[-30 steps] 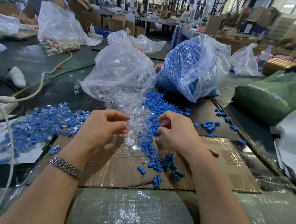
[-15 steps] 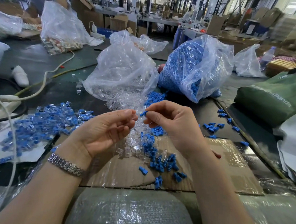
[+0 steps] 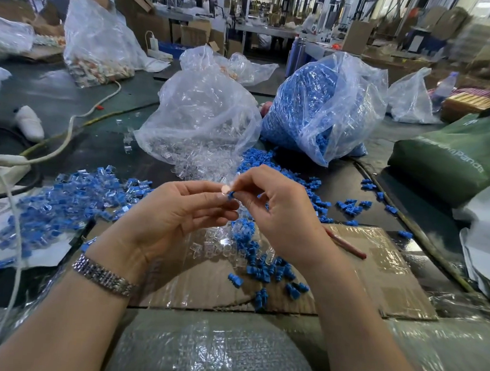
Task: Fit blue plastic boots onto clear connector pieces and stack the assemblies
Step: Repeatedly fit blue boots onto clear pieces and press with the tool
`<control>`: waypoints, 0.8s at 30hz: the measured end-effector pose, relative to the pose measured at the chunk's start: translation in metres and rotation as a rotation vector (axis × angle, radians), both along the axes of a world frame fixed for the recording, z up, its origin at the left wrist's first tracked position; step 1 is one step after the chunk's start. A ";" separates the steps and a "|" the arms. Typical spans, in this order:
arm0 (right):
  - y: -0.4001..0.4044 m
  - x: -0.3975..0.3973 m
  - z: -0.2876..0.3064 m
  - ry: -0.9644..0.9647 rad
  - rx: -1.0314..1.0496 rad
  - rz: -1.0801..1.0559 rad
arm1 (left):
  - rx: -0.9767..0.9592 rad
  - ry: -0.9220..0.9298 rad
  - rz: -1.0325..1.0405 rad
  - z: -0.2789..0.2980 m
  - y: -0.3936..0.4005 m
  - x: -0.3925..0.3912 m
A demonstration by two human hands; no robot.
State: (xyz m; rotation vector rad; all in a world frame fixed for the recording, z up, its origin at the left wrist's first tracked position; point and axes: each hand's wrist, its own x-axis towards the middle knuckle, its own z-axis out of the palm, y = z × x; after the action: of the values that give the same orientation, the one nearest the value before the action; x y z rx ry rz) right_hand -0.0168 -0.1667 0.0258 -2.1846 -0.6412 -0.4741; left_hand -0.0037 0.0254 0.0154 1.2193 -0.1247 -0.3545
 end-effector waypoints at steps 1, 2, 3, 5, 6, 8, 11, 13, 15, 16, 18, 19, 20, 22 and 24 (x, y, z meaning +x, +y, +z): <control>0.000 0.000 0.000 0.007 -0.006 0.001 | 0.025 -0.031 0.005 0.001 0.000 -0.001; -0.001 0.000 0.001 0.010 -0.009 0.003 | 0.048 -0.060 0.017 0.001 0.000 -0.002; -0.001 0.000 0.001 0.010 -0.011 0.005 | 0.065 -0.085 0.032 0.002 0.000 -0.003; -0.001 -0.002 0.003 0.010 -0.014 0.013 | 0.088 -0.125 0.055 0.002 0.000 -0.003; -0.002 -0.002 0.003 0.008 -0.016 0.018 | 0.092 -0.141 0.059 0.002 0.000 -0.003; -0.002 -0.003 0.004 0.004 -0.019 0.025 | 0.098 -0.172 0.058 0.002 0.000 -0.003; -0.002 -0.003 0.005 0.001 -0.020 0.033 | 0.126 -0.215 0.050 0.001 0.001 -0.002; -0.002 -0.003 0.004 0.005 -0.022 0.037 | 0.161 -0.240 0.046 0.000 0.002 -0.001; -0.002 -0.003 0.003 0.003 -0.022 0.038 | 0.178 -0.253 0.050 -0.001 0.003 -0.001; -0.002 -0.003 0.003 0.004 -0.021 0.037 | 0.183 -0.257 0.051 -0.001 0.003 0.000; -0.001 -0.003 0.003 0.005 -0.020 0.031 | 0.189 -0.260 0.054 -0.002 0.003 0.000; -0.001 -0.003 0.003 0.005 -0.026 0.029 | 0.193 -0.260 0.053 -0.002 0.003 0.000; -0.001 -0.003 0.003 0.007 -0.036 0.027 | 0.197 -0.260 0.050 -0.003 0.004 0.000; -0.001 -0.005 0.004 0.034 -0.039 0.030 | 0.190 -0.254 0.037 -0.004 0.004 0.001; -0.006 -0.006 0.007 0.112 0.052 0.027 | 0.159 -0.241 0.022 -0.005 0.005 0.002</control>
State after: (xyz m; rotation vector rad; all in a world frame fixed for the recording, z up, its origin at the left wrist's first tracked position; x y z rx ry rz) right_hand -0.0227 -0.1723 0.0333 -2.1335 -0.5905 -0.3481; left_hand -0.0019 0.0303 0.0107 1.4175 -0.2947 -0.1994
